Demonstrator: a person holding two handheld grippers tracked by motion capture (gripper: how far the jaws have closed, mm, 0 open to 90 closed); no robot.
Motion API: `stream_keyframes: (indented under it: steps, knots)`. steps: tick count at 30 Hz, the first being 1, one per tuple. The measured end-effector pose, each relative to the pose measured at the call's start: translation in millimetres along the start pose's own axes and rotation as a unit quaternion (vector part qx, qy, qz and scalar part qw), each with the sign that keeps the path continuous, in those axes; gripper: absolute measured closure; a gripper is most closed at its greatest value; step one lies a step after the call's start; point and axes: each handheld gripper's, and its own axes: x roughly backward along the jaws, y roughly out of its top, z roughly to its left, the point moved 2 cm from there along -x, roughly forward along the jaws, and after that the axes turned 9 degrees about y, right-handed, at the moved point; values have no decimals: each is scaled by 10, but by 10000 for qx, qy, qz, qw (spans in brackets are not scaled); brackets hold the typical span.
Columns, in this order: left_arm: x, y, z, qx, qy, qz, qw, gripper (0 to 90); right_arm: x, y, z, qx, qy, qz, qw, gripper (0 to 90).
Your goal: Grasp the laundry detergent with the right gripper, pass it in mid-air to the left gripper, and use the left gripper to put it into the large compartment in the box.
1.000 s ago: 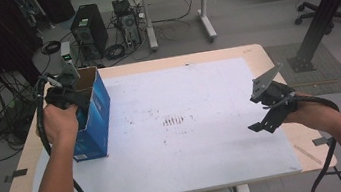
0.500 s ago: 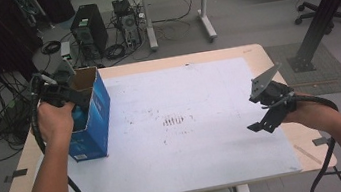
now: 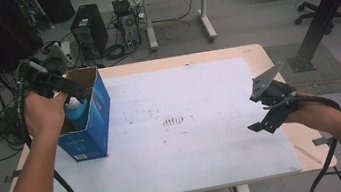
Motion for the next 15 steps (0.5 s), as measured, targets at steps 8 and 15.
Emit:
stream_keyframes:
  steps: [8,15]
  knots:
    - [301,6,-112,-267,15,-208,9994,83,52,4,33,18,-47,-37,10000,72]
    - [537,28,-243,-493,-36,-410,9979,81,82,5,59,26,-71,-48,10000,71]
